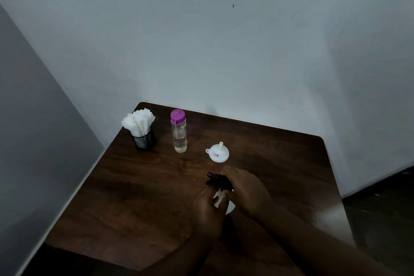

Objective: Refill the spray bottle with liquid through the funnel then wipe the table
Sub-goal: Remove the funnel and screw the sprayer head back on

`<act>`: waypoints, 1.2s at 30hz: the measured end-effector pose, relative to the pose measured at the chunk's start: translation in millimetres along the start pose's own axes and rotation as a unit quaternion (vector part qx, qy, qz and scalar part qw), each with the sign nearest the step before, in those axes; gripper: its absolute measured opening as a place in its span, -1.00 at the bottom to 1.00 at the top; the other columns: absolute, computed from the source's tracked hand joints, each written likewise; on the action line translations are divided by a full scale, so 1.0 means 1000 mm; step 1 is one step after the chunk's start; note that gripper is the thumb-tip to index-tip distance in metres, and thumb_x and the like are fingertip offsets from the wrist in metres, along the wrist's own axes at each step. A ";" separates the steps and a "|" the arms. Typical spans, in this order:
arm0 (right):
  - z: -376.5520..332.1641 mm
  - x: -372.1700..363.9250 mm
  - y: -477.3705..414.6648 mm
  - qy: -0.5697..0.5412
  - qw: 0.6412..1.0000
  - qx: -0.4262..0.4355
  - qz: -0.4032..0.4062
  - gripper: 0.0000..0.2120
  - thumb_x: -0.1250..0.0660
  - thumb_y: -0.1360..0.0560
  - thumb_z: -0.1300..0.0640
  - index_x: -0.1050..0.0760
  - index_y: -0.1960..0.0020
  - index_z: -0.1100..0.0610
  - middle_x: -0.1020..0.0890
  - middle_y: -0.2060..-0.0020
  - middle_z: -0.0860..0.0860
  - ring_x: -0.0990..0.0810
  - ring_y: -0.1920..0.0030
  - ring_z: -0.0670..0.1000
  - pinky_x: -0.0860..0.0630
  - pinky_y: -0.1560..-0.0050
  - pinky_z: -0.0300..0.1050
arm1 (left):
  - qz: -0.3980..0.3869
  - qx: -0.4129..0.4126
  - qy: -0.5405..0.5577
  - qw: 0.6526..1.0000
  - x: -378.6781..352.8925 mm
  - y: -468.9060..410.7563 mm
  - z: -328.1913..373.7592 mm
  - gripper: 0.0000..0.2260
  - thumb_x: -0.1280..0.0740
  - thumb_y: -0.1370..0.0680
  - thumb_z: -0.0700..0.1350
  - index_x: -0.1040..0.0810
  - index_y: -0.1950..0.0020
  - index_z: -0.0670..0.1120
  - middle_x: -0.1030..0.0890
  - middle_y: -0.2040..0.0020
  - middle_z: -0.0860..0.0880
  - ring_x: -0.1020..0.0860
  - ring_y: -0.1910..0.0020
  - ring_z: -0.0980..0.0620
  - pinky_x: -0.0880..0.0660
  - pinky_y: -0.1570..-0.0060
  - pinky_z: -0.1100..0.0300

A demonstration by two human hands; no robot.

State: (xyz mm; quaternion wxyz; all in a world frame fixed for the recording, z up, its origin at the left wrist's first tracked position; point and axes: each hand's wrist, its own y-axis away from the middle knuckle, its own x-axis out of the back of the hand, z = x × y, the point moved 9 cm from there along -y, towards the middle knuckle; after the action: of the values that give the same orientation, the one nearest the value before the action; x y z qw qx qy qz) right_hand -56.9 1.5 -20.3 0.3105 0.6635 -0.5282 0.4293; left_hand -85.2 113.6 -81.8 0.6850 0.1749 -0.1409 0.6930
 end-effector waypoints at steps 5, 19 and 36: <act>0.008 -0.003 0.001 -0.027 0.999 -0.024 0.000 -0.79 -0.44 -0.44 0.11 -0.52 -0.05 0.04 -0.55 0.03 -0.12 -0.48 0.08 -0.17 -0.34 0.08 -0.40 | 0.039 0.016 -0.017 0.999 0.002 -0.002 -0.001 -0.76 -0.51 -0.51 -0.08 -0.67 -0.13 -0.14 -0.69 -0.03 0.00 -0.59 0.04 0.20 -0.60 -0.06 0.22; 0.014 0.002 -0.003 -0.032 0.999 -0.032 -0.017 -0.73 -0.51 -0.35 0.13 -0.54 -0.01 -0.02 -0.49 0.12 -0.23 -0.44 0.17 -0.29 -0.29 0.19 -0.46 | 0.023 0.023 -0.007 0.999 -0.012 0.003 -0.014 -0.65 -0.44 -0.56 0.04 -0.58 -0.32 0.03 -0.64 -0.24 0.10 -0.60 -0.20 0.11 -0.57 -0.20 0.06; 0.020 -0.014 0.000 -0.046 0.998 -0.042 0.002 -0.75 -0.50 -0.33 -0.03 -0.43 0.15 -0.08 -0.46 0.20 -0.19 -0.44 0.20 -0.19 -0.27 0.26 -0.32 | 0.005 0.075 -0.014 0.997 -0.012 -0.002 -0.031 -0.63 -0.43 -0.57 0.06 -0.58 -0.35 -0.02 -0.64 -0.27 0.02 -0.57 -0.25 0.05 -0.49 -0.27 0.13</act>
State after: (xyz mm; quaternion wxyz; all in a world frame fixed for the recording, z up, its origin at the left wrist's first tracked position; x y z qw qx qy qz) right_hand -53.3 -9.7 -41.4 0.3127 0.6680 -0.5607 0.3763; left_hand -84.8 116.6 -115.0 0.6643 0.2352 -0.0989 0.7026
